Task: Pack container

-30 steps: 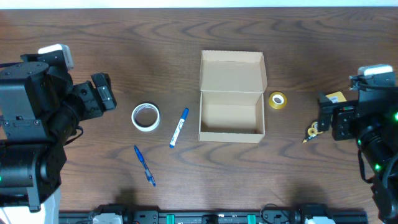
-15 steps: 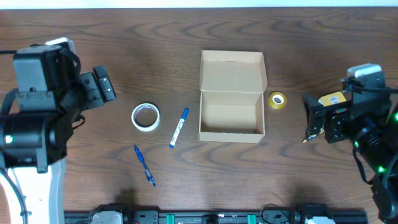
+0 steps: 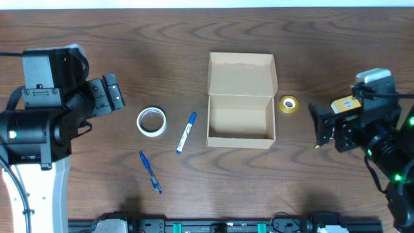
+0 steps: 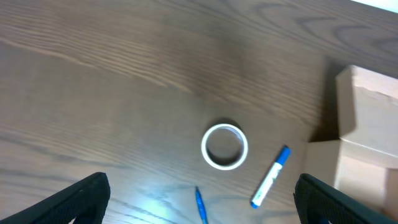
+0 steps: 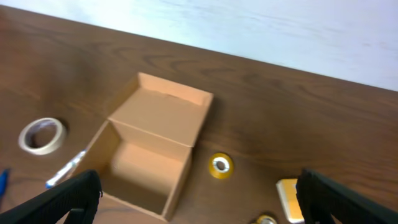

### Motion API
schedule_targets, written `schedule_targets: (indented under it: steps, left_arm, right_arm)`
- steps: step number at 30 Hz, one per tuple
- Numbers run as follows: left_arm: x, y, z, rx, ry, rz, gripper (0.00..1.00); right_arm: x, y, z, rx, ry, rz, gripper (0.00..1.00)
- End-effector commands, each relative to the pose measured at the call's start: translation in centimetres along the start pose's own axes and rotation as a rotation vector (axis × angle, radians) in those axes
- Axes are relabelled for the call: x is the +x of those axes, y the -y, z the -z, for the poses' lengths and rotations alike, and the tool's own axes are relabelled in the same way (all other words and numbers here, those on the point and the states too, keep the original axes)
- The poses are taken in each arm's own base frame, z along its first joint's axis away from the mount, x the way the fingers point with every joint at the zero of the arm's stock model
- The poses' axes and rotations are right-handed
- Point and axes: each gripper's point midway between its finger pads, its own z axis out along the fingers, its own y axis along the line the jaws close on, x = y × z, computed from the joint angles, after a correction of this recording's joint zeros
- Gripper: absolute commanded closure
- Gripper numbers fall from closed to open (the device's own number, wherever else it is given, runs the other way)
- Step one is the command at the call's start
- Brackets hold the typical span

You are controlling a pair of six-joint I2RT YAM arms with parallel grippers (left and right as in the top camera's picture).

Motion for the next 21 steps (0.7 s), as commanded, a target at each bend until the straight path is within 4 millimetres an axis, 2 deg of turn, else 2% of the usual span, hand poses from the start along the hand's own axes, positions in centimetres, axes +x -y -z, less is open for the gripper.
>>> schedule_targets:
  steps: [1,2,4,6,8,12,15,21]
  left_arm:
    - [-0.3,1.1,0.5,0.062,0.013,0.009,0.05]
    - [-0.5,1.2,0.5,0.064,0.02,0.009,0.05]
    - [-0.8,1.2,0.5,0.067,0.032,0.01,0.05]
    - [-1.1,1.3,0.5,0.07,0.045,0.017,0.05]
    - [-1.5,1.4,0.6,0.075,0.058,0.031,0.04]
    - [-2.1,1.6,0.6,0.084,0.081,0.045,0.05]
    - [-1.6,1.5,0.6,0.077,0.062,0.044,0.05]
    - [0.2,0.1,0.5,0.003,-0.003,0.043,0.05]
  right_arm:
    - [-0.4,-1.2,0.5,-0.066,0.015,-0.016,0.01]
    - [-0.2,-0.8,0.4,-0.046,0.004,-0.021,0.01]
    - [1.0,1.7,0.0,0.099,-0.054,-0.126,0.01]
    - [3.6,5.6,-0.1,0.336,-0.164,-0.269,0.01]
    - [6.4,8.2,-0.3,0.519,-0.287,-0.381,0.01]
    - [9.8,9.1,-3.5,0.574,-0.501,-0.485,0.01]
    - [11.9,10.8,-6.5,0.617,-0.611,-0.602,0.01]
    - [14.7,15.3,-9.2,0.673,-0.646,-0.878,0.01]
